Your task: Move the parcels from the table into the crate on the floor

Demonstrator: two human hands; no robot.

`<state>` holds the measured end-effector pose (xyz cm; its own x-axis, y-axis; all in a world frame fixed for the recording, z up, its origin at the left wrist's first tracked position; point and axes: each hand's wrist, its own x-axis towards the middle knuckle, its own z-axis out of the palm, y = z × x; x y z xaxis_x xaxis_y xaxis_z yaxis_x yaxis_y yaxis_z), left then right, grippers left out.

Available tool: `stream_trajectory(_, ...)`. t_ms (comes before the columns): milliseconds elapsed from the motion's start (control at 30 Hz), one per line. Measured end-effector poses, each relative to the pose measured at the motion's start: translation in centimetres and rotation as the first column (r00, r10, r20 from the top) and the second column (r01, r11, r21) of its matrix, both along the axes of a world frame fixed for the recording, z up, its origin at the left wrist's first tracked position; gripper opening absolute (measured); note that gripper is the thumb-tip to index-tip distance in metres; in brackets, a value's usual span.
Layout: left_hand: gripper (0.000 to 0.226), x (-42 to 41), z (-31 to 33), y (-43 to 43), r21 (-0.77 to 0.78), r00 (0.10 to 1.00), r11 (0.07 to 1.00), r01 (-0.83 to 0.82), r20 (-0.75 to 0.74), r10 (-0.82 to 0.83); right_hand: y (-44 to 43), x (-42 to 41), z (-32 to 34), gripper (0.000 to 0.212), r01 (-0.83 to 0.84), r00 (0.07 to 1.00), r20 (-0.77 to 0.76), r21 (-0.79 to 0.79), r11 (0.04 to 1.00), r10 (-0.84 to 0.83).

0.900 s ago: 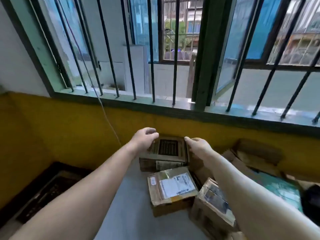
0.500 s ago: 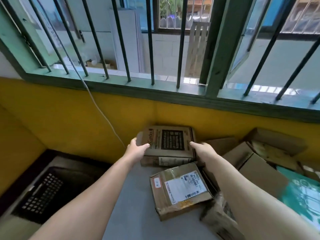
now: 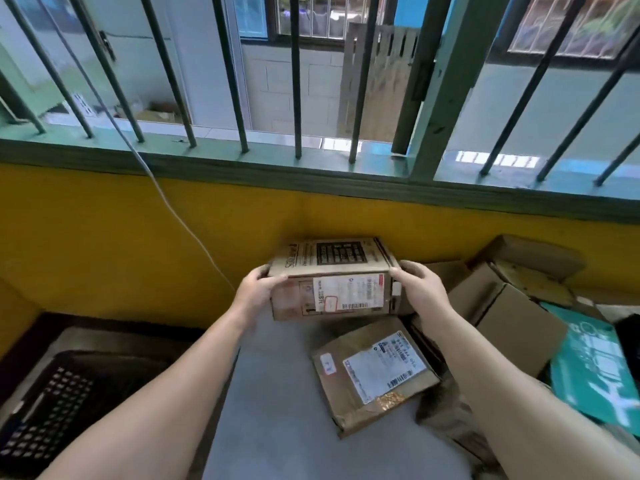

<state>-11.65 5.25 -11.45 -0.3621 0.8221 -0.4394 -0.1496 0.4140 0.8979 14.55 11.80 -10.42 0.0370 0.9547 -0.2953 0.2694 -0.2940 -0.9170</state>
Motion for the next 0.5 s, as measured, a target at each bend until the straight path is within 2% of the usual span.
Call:
stream_trajectory(100,0.032,-0.7,0.5,-0.7,0.064,0.999,0.998,0.025,0.022,-0.026,-0.9,-0.5,1.1,0.049,-0.013,0.991,-0.132,0.059,0.998,0.021)
stream_trajectory(167,0.029,-0.9,0.5,-1.1,0.122,0.998,0.99,0.068,-0.007,-0.067,-1.3,-0.6,1.3,0.044,-0.018,0.982,-0.187,0.104,0.994,0.037)
stream_trajectory(267,0.036,-0.9,0.6,-1.7,0.185,0.998,0.981,0.054,-0.028,-0.05,-1.7,-0.4,1.3,0.039,0.008,0.975,-0.22,0.18,0.984,0.033)
stream_trajectory(400,0.041,-0.3,1.1,-2.3,0.245,1.0,0.969,0.013,-0.018,-0.009,-2.3,-0.5,1.7,0.024,0.056,0.944,-0.331,0.175,0.983,0.005)
stream_trajectory(500,0.053,0.0,1.5,-2.6,0.282,0.998,0.958,-0.054,0.029,0.047,-3.1,-0.7,2.2,0.029,0.071,0.911,-0.411,0.203,0.977,0.019)
